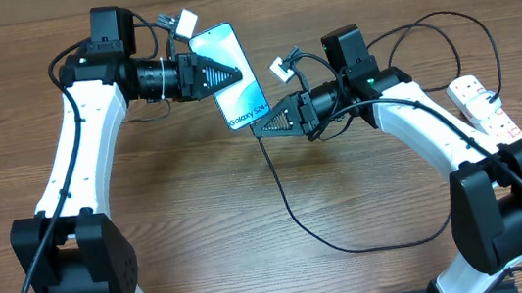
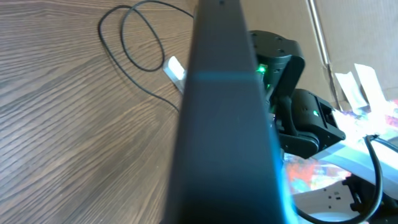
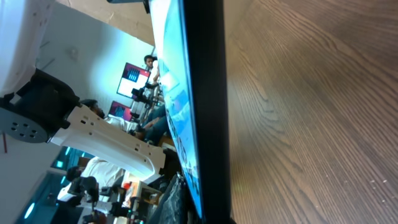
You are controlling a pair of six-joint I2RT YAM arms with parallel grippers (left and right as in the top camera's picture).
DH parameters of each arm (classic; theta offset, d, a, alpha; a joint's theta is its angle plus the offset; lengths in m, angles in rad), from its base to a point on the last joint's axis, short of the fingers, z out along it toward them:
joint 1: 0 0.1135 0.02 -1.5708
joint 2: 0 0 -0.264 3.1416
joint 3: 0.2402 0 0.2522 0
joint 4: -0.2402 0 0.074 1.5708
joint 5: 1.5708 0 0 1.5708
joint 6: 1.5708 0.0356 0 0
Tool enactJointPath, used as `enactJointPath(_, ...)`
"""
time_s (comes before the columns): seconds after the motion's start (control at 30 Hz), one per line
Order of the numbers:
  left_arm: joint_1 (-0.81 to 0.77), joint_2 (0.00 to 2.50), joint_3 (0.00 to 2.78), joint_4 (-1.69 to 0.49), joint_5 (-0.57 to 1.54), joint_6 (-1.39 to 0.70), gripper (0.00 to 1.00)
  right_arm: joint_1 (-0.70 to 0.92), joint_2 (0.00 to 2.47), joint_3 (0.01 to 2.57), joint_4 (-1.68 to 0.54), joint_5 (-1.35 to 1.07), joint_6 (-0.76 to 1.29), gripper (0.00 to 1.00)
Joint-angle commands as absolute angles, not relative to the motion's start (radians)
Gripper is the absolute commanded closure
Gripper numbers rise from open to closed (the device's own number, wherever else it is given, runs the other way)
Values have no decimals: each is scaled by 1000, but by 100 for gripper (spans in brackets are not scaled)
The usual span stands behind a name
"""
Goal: Plug charger to phone and switch on socket
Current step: 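Push the USB-C plug into the phone's port with the right gripper, then open the right gripper and withdraw it right from the phone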
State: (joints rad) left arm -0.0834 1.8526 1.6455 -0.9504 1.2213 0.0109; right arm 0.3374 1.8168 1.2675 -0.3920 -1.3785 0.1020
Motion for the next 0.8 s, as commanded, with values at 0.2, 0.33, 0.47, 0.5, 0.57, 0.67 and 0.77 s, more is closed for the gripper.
enactJointPath(0.2,-259,1843,1586,-1024,1229,60,96,354,1784,1350,-70,-1346,326,96)
enactJointPath(0.33,-276,1843,1586,-1037,1196,60,96,354,1784,1349,-65,-1347,344,96)
enactJointPath(0.47,-255,1843,1586,-1027,1197,60,95,354,1784,1349,-132,-1347,314,96)
enactJointPath(0.5,-252,1843,1586,-1023,1198,59,95,354,1784,1349,-147,-1347,308,96)
enactJointPath(0.57,-247,1843,1586,-1024,1198,60,95,354,1784,1349,-166,-1347,302,96)
enactJointPath(0.67,-246,1843,1586,-1017,1197,60,96,354,1784,1349,-202,-1346,284,96)
enactJointPath(0.77,-240,1843,1586,-1009,1197,60,96,350,1784,1349,-241,-1339,283,96)
